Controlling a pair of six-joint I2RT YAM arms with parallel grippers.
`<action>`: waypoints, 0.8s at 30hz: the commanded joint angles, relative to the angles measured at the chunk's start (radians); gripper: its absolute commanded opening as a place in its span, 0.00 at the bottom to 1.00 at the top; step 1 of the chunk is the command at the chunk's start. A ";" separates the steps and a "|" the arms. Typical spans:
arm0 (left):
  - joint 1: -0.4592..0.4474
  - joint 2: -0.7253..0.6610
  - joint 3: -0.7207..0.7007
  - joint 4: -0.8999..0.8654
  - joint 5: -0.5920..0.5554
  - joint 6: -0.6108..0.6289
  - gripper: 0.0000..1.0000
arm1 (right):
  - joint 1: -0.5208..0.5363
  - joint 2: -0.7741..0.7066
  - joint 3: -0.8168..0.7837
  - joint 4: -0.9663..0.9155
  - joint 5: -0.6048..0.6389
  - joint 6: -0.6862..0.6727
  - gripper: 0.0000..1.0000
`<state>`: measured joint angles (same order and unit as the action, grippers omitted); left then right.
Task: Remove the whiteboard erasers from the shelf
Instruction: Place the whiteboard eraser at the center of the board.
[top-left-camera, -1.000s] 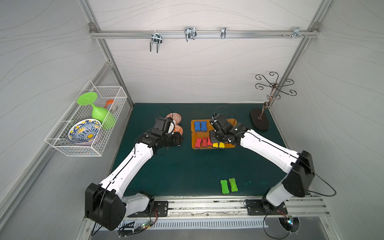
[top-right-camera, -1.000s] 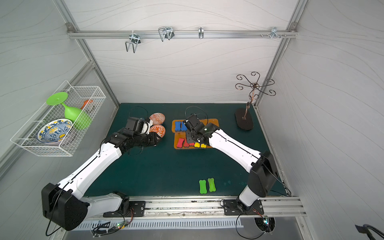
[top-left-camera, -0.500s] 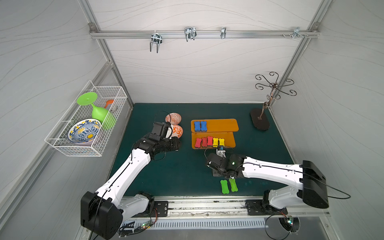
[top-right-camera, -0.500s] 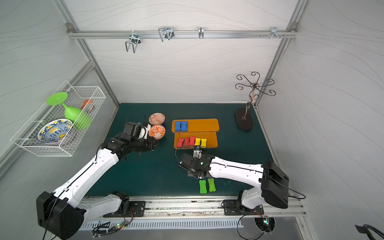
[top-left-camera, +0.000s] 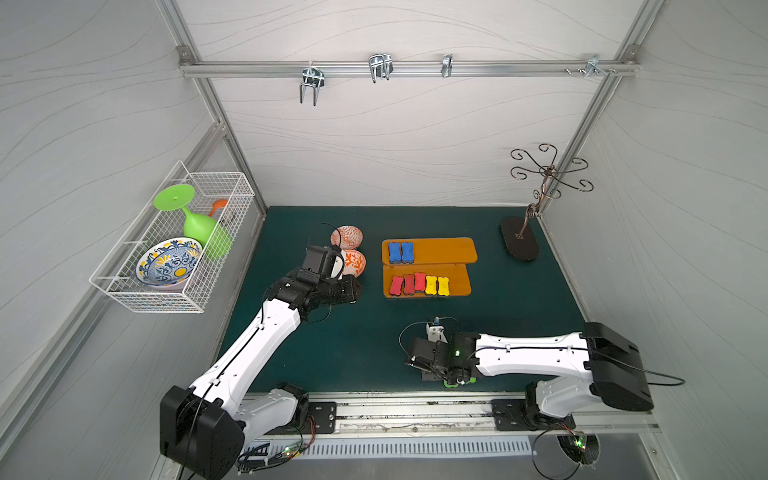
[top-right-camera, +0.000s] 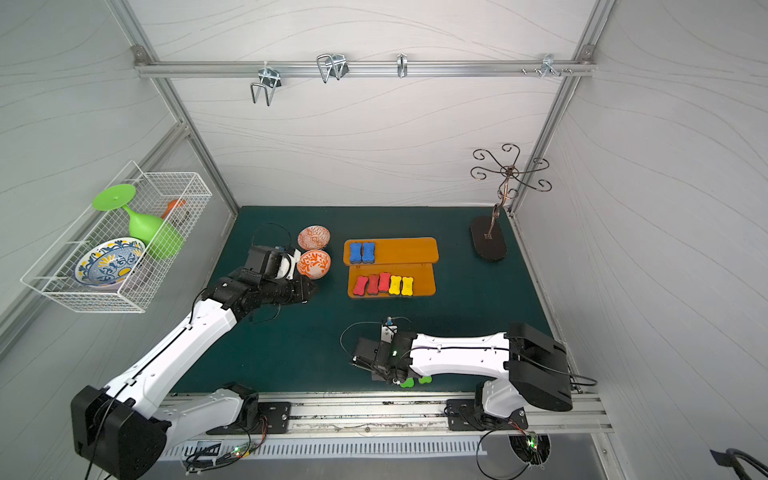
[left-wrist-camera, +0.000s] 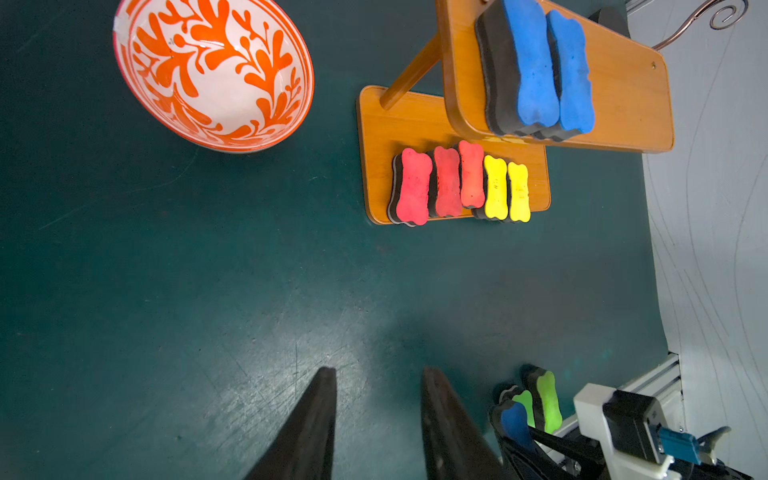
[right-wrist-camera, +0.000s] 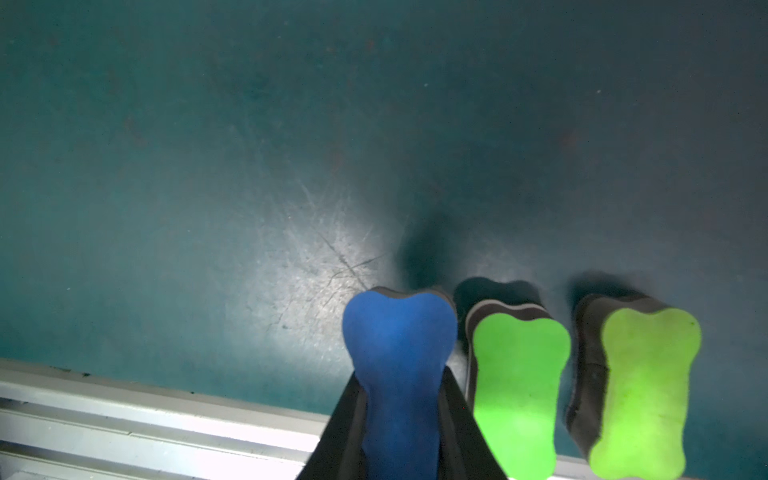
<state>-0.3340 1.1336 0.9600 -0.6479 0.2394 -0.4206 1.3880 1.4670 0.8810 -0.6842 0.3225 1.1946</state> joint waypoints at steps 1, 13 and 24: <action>0.006 -0.019 -0.006 0.015 -0.014 0.018 0.38 | 0.012 0.028 0.009 -0.003 -0.027 0.030 0.16; 0.006 -0.023 -0.009 0.019 -0.010 0.020 0.38 | 0.000 0.058 -0.019 0.025 -0.094 0.020 0.16; 0.006 -0.031 -0.011 0.017 -0.015 0.023 0.38 | -0.035 0.118 -0.014 0.044 -0.151 -0.021 0.21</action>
<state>-0.3340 1.1183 0.9508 -0.6472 0.2379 -0.4179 1.3632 1.5555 0.8749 -0.6498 0.1986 1.1851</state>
